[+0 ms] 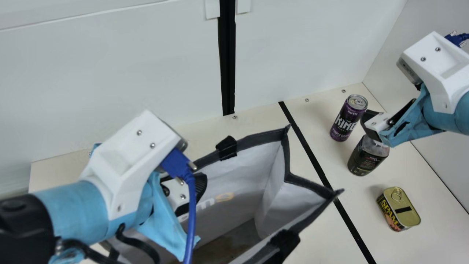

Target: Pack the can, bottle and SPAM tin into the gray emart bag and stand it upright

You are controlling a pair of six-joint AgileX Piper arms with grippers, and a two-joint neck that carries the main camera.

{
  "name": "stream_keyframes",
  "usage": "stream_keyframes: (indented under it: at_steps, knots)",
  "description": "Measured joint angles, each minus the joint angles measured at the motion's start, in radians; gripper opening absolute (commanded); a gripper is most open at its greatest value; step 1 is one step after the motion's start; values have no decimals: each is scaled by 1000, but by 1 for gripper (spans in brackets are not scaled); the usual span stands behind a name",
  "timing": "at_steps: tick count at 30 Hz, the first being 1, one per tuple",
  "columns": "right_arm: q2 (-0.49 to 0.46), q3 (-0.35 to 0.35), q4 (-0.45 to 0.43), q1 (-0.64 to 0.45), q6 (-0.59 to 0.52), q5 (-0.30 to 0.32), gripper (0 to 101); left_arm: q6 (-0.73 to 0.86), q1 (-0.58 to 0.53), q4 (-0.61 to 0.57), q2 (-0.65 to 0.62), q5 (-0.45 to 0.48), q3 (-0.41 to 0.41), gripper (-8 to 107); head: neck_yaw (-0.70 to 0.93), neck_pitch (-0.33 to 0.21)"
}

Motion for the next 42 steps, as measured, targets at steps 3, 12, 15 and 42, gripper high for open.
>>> stream_keyframes:
  at_steps: [3, 12, 15, 42]
  knots:
    - [0, 0, 0, 0, 0, 0, 95, -19, 12, 19, -9, 0, 2, -8, 0, 0]
    - [0, 0, 0, 0, 0, 0, 95, -87, 40, 120, -53, 0, 0, -8, 0, 0]
    - [0, 0, 0, 0, 0, 0, 95, -109, 48, 159, -66, 0, 0, -8, 0, 0]
    - [0, 0, 0, 0, 0, 0, 95, -364, 36, 651, -179, 0, 68, -8, 2, 0]
